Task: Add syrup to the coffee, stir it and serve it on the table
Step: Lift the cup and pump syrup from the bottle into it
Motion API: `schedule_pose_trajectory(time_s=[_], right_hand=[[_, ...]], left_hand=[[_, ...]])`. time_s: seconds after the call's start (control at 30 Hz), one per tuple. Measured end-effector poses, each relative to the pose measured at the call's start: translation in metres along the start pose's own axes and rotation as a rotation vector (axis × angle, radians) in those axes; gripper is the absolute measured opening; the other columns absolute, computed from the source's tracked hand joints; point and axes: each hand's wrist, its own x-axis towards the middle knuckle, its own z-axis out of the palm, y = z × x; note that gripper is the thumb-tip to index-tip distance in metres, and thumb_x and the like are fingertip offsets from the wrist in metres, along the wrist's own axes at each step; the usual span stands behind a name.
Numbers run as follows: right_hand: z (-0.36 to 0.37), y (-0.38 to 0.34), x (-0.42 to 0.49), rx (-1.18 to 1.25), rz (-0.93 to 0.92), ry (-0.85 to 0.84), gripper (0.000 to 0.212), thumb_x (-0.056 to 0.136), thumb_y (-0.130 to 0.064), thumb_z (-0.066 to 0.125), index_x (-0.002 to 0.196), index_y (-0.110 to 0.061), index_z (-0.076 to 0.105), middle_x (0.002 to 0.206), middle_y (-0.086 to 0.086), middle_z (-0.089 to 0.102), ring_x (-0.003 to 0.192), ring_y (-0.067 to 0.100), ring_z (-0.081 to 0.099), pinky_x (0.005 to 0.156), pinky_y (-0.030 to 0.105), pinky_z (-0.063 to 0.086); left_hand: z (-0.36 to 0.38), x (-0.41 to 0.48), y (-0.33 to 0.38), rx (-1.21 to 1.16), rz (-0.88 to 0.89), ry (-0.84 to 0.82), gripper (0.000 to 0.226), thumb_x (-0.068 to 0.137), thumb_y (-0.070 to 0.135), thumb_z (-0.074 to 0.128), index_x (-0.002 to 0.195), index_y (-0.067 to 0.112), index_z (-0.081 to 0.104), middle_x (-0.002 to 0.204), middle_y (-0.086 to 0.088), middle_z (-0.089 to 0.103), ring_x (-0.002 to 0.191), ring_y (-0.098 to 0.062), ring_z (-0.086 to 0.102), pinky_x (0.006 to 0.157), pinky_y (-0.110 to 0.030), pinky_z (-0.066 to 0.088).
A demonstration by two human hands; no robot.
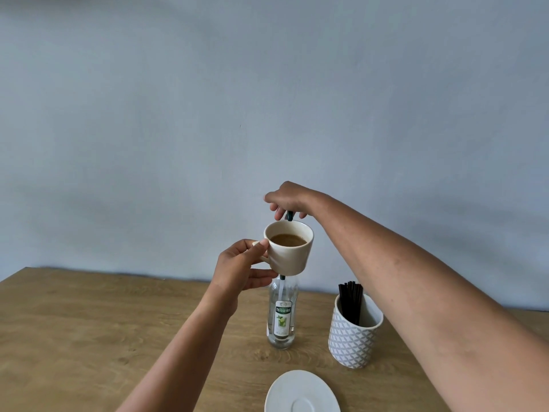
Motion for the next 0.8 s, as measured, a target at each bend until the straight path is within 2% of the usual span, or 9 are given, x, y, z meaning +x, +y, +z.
schedule_pose_trajectory(time_s=[0.2,0.33,0.43,0.53,0.7,0.8], right_hand=[[-0.002,-0.003,0.000,0.006,-0.014,0.004,0.036,0.086,-0.041,0.046,0.100,-0.014,0.065,0.088,0.000,0.076,0.087,0.021,0.067,0.075,0.037,0.045],[0.003,-0.001,0.001,0.046,0.002,0.030,0.033,0.088,-0.029,0.042,0.103,-0.012,0.065,0.089,0.002,0.076,0.085,0.022,0.065,0.077,0.037,0.045],[0.005,-0.002,0.000,0.071,0.009,0.051,0.032,0.090,-0.019,0.039,0.106,-0.009,0.065,0.094,0.005,0.075,0.093,0.025,0.066,0.082,0.038,0.048],[0.007,0.000,0.000,0.099,0.022,0.051,0.033,0.091,-0.016,0.038,0.108,-0.007,0.065,0.099,0.008,0.075,0.098,0.027,0.065,0.080,0.037,0.048],[0.007,0.001,0.000,0.092,0.017,0.053,0.033,0.088,-0.023,0.041,0.105,-0.008,0.065,0.097,0.007,0.074,0.098,0.028,0.065,0.085,0.041,0.049],[0.006,0.001,0.000,0.095,0.007,0.050,0.039,0.086,-0.037,0.043,0.104,-0.010,0.064,0.093,0.006,0.074,0.092,0.026,0.066,0.078,0.038,0.047]], left_hand=[[-0.001,-0.002,0.002,0.011,0.006,0.003,0.023,0.091,0.033,0.069,0.087,0.011,0.064,0.102,-0.021,0.076,0.081,-0.040,0.077,0.067,-0.037,0.063],[-0.002,0.000,0.002,-0.003,0.007,0.003,0.023,0.091,0.033,0.069,0.087,0.011,0.064,0.099,-0.020,0.077,0.080,-0.040,0.077,0.066,-0.036,0.064],[-0.003,0.002,0.002,-0.007,0.007,0.009,0.022,0.091,0.033,0.069,0.087,0.011,0.065,0.098,-0.019,0.077,0.079,-0.040,0.077,0.067,-0.037,0.064],[-0.004,0.003,0.001,-0.004,0.011,0.010,0.022,0.091,0.033,0.069,0.084,0.013,0.065,0.097,-0.018,0.078,0.079,-0.039,0.077,0.068,-0.038,0.064],[-0.004,0.002,0.001,0.001,0.015,0.009,0.022,0.091,0.033,0.069,0.083,0.013,0.065,0.101,-0.020,0.077,0.080,-0.040,0.077,0.069,-0.039,0.064],[-0.005,0.000,0.002,0.005,0.020,0.006,0.022,0.090,0.033,0.070,0.082,0.013,0.065,0.103,-0.022,0.076,0.081,-0.040,0.077,0.071,-0.040,0.064]])
